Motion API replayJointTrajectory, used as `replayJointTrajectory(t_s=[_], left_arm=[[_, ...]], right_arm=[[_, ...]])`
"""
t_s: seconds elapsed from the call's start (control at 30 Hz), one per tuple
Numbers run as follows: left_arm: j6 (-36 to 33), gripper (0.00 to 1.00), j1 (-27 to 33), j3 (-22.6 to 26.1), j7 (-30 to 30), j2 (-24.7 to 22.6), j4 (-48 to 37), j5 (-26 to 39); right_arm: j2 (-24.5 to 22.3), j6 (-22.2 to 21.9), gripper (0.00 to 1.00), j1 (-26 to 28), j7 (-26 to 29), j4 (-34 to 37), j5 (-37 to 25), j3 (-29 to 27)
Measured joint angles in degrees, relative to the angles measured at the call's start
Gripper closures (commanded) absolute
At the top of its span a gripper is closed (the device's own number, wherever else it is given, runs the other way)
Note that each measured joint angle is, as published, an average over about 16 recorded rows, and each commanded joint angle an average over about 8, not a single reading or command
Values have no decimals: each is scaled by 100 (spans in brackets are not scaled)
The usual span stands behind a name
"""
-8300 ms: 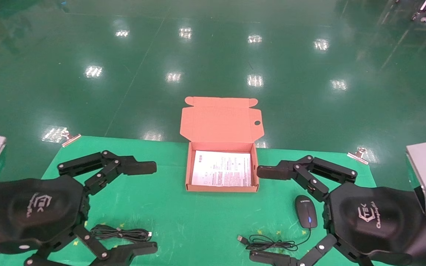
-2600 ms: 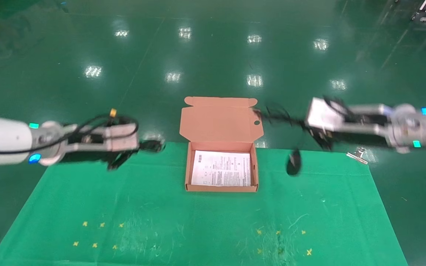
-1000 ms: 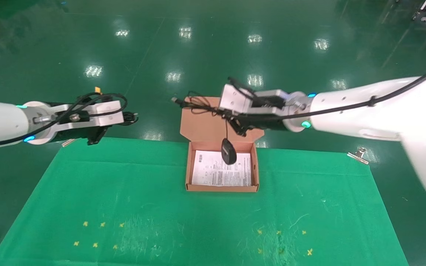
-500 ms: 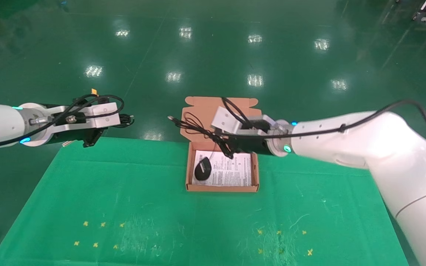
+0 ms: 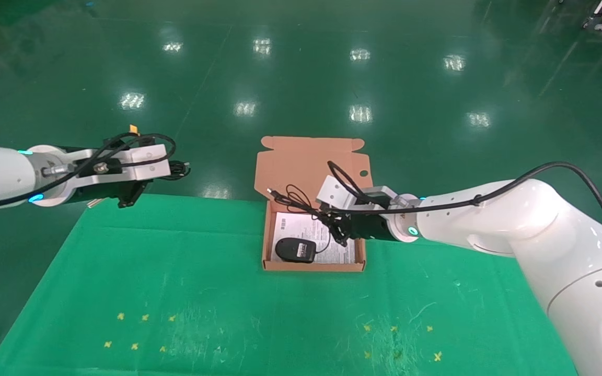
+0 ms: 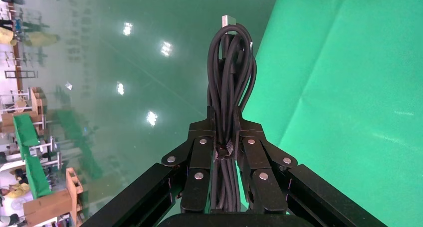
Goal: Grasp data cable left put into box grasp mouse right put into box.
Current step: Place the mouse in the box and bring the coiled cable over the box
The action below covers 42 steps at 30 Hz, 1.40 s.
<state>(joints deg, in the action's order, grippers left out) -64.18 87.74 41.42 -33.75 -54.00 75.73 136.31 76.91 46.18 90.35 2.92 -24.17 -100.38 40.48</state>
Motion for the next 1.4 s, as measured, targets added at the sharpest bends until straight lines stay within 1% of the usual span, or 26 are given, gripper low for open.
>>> replayJointTrajectory(t_s=[0.2,0.37,0.53,0.73,0.83,0.97,1.1,1.23,1.4], left_arm=[[180,100,-104,79,103,-225,-114,-33],[538,100,-253,198,292,-602,-365,-58],[1047,100,-396,351,574,-1130,-812,-75],[1773,100,-502,595,979,-1823,-1585,-163],[2116,100,-509,791,1138,-2092,-1949,-301],[2539,100,-460,1149,1260,-2341,-2340,-543],[2900,100,-363,1607,1246,-2455,-2585,-856],[3138,100,-222,2108,1111,-2482,-2703,-1165],[3310,38,-32,2643,891,-2503,-2785,-1439]], right_arm=[[-120,34,0,-22,3,-123,25,35],[-364,57,0,-46,53,-364,42,20],[-772,108,0,-81,181,-722,24,-16],[-1417,199,0,-173,510,-1370,-47,-69],[-1748,251,0,-256,746,-1764,-115,-82],[-2142,307,0,-398,1109,-2312,-224,-92],[-2459,338,0,-557,1484,-2818,-352,-92],[-2683,352,0,-687,1806,-3216,-500,-78],[-2862,365,0,-788,2074,-3559,-663,-57]])
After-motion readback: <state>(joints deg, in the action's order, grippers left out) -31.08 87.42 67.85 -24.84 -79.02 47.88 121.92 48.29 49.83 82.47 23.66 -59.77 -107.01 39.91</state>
